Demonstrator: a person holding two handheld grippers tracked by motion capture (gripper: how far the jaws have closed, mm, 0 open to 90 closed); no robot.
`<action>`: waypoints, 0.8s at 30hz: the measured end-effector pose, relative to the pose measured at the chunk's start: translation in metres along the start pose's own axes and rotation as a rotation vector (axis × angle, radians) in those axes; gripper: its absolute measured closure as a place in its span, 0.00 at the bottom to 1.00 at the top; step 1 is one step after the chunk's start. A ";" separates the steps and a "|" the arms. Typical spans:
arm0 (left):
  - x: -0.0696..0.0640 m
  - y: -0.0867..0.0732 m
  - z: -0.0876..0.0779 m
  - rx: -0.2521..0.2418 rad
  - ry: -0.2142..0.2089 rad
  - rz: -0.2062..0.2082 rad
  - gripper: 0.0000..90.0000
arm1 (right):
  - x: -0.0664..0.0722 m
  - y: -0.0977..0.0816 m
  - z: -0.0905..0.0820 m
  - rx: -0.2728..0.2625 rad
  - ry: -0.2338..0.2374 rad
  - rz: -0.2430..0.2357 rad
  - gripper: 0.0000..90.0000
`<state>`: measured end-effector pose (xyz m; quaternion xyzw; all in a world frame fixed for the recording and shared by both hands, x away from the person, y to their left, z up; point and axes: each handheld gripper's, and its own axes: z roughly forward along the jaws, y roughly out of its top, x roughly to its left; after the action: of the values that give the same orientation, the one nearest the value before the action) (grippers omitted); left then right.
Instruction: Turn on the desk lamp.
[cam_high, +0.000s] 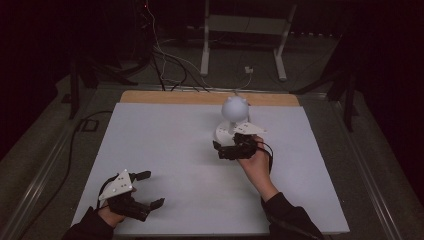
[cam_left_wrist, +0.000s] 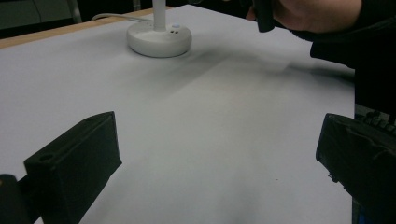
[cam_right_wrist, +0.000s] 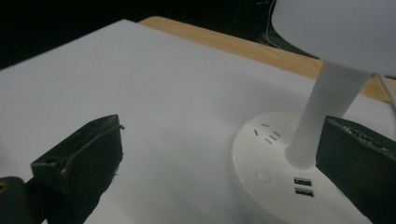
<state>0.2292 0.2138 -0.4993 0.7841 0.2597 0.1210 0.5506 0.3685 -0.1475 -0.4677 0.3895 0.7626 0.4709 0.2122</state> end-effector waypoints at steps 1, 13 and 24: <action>0.000 0.000 0.000 0.001 -0.002 -0.002 0.00 | 0.000 -0.003 0.004 0.015 -0.010 -0.020 0.01; 0.000 0.000 0.000 0.004 -0.003 0.002 0.00 | -0.009 -0.016 0.018 0.049 -0.045 -0.004 0.01; 0.000 0.000 0.001 0.007 -0.001 0.002 0.00 | -0.014 -0.017 0.017 0.069 -0.131 0.039 0.38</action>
<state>0.2293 0.2132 -0.4999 0.7862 0.2589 0.1202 0.5481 0.3820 -0.1530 -0.4914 0.4412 0.7553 0.4218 0.2387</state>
